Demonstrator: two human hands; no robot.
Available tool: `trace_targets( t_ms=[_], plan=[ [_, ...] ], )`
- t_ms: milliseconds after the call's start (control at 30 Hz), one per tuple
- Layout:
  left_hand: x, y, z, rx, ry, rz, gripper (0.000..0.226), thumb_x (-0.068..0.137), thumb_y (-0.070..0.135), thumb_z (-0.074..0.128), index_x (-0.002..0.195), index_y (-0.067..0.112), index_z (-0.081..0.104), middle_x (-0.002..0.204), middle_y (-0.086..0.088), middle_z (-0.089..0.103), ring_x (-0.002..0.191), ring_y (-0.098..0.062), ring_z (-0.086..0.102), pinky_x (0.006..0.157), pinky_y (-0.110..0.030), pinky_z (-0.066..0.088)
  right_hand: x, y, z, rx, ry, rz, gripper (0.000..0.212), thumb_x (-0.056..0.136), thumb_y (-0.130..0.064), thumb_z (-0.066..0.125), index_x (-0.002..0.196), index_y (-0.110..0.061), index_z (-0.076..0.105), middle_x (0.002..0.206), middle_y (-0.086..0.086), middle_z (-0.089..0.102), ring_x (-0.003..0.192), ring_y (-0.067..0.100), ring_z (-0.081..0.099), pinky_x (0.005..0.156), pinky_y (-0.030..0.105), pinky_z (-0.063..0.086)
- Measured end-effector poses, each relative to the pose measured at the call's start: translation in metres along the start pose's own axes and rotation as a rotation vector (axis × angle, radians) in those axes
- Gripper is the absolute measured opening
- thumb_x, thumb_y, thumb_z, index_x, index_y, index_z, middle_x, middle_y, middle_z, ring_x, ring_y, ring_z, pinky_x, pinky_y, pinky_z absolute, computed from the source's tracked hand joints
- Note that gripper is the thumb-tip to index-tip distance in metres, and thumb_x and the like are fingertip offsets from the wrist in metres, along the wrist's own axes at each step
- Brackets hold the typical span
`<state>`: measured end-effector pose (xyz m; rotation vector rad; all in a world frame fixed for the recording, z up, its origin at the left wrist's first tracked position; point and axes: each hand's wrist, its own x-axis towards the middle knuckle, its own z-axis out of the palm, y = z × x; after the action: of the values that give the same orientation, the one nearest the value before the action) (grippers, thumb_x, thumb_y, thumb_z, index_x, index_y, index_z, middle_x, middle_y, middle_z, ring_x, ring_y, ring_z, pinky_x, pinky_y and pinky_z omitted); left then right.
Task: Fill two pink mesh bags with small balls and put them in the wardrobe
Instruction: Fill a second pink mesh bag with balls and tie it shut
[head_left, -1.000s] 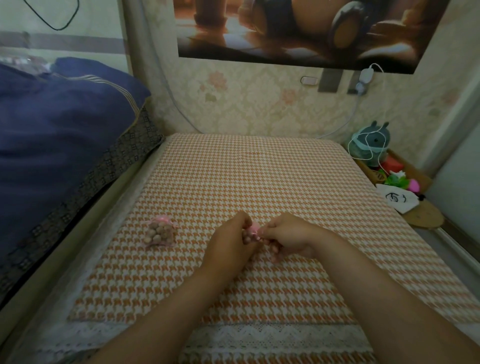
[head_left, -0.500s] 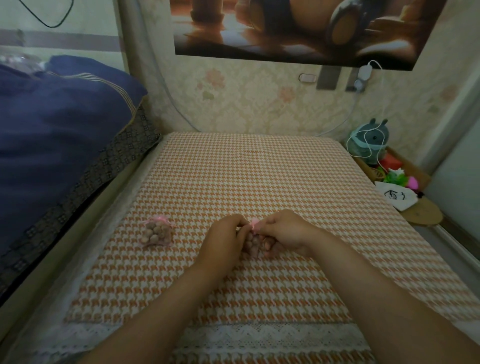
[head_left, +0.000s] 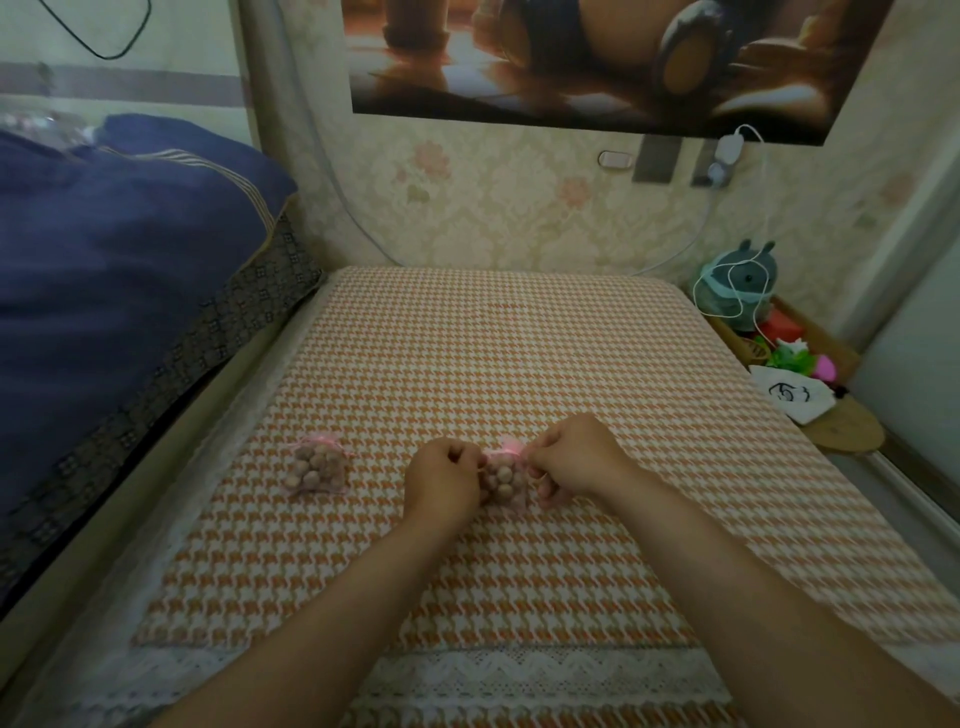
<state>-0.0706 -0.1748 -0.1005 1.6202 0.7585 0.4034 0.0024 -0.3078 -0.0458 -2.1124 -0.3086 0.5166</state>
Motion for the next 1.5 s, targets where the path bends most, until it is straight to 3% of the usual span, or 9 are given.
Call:
trace_targets(
  t_ms=[433, 567, 767, 900, 1000, 1100, 1267, 1333, 1500],
  plan=[
    [-0.01, 0.012, 0.004, -0.224, 0.052, -0.127, 0.03, 0.099, 0.012, 0.052, 0.07, 0.007, 0.059, 0.079, -0.013, 0.065, 0.076, -0.026, 0.067, 0.068, -0.039, 0.061, -0.001, 0.004, -0.009, 0.11, -0.095, 0.071, 0.026, 0.093, 0.003, 0.062, 0.069, -0.002, 0.065, 0.065, 0.015, 0.058, 0.04, 0.015, 0.054, 0.044, 0.032, 0.058],
    [-0.01, 0.009, 0.006, -0.204, 0.056, -0.151, 0.027, 0.098, 0.012, 0.053, 0.073, 0.005, 0.06, 0.083, -0.015, 0.065, 0.079, -0.026, 0.067, 0.066, -0.036, 0.061, 0.002, 0.008, -0.012, 0.039, -0.08, 0.107, 0.015, 0.094, 0.0, 0.064, 0.082, 0.008, 0.069, 0.065, 0.016, 0.058, 0.044, 0.018, 0.054, 0.045, 0.033, 0.058],
    [-0.011, 0.013, 0.003, -0.14, -0.049, -0.11, 0.028, 0.098, 0.012, 0.053, 0.077, -0.001, 0.065, 0.079, -0.016, 0.066, 0.074, -0.025, 0.067, 0.066, -0.037, 0.062, 0.002, 0.005, -0.005, -0.022, -0.054, 0.128, 0.016, 0.092, -0.002, 0.058, 0.079, -0.002, 0.067, 0.072, 0.022, 0.062, 0.063, 0.032, 0.065, 0.063, 0.051, 0.063],
    [-0.006, 0.01, -0.014, 0.27, -0.155, 0.15, 0.025, 0.092, 0.025, 0.056, 0.073, 0.016, 0.069, 0.082, -0.004, 0.074, 0.079, -0.024, 0.071, 0.076, -0.041, 0.059, -0.008, -0.004, 0.003, -0.021, -0.091, 0.091, 0.016, 0.093, -0.02, 0.062, 0.086, -0.008, 0.07, 0.073, 0.014, 0.067, 0.056, 0.021, 0.061, 0.053, 0.036, 0.058],
    [-0.007, 0.016, -0.04, 0.605, -0.101, 0.445, 0.016, 0.095, 0.021, 0.053, 0.101, 0.02, 0.069, 0.1, 0.002, 0.071, 0.093, -0.017, 0.064, 0.082, -0.026, 0.047, -0.015, -0.007, 0.013, -0.061, -0.12, -0.033, 0.021, 0.09, -0.025, 0.07, 0.099, -0.005, 0.072, 0.077, 0.009, 0.075, 0.052, 0.009, 0.064, 0.049, 0.019, 0.05],
    [-0.001, 0.018, -0.075, 0.847, 0.037, 0.598, 0.031, 0.093, 0.018, 0.053, 0.121, 0.025, 0.063, 0.123, -0.001, 0.064, 0.116, -0.021, 0.054, 0.098, -0.033, 0.044, -0.017, -0.009, 0.023, -0.046, -0.166, -0.099, 0.029, 0.089, -0.016, 0.072, 0.115, -0.006, 0.065, 0.086, 0.003, 0.072, 0.059, -0.004, 0.068, 0.057, 0.011, 0.052],
    [0.007, 0.014, -0.12, 1.189, 0.074, 0.165, 0.052, 0.093, 0.029, 0.05, 0.143, 0.034, 0.036, 0.159, -0.01, 0.012, 0.144, -0.035, 0.012, 0.115, -0.051, 0.02, -0.02, -0.012, 0.033, -0.197, -0.226, -0.15, 0.072, 0.085, -0.021, 0.077, 0.148, -0.015, 0.042, 0.135, 0.01, 0.056, 0.087, 0.007, 0.063, 0.071, 0.01, 0.05],
    [0.01, 0.009, -0.126, 1.121, 0.046, 0.051, 0.043, 0.095, 0.033, 0.044, 0.138, 0.033, 0.04, 0.156, -0.011, 0.016, 0.14, -0.036, 0.02, 0.114, -0.051, 0.026, -0.023, -0.011, 0.035, -0.281, -0.227, -0.194, 0.089, 0.077, -0.027, 0.082, 0.152, -0.027, 0.035, 0.139, 0.006, 0.055, 0.104, 0.012, 0.06, 0.088, 0.021, 0.049],
    [0.013, 0.002, -0.119, 0.944, 0.047, 0.134, 0.035, 0.092, 0.026, 0.05, 0.126, 0.022, 0.056, 0.135, -0.015, 0.042, 0.122, -0.034, 0.044, 0.101, -0.041, 0.045, -0.029, -0.007, 0.038, -0.38, -0.222, -0.291, 0.085, 0.08, -0.02, 0.08, 0.152, -0.029, 0.035, 0.144, 0.003, 0.053, 0.122, 0.017, 0.058, 0.081, 0.013, 0.046]
  ],
)
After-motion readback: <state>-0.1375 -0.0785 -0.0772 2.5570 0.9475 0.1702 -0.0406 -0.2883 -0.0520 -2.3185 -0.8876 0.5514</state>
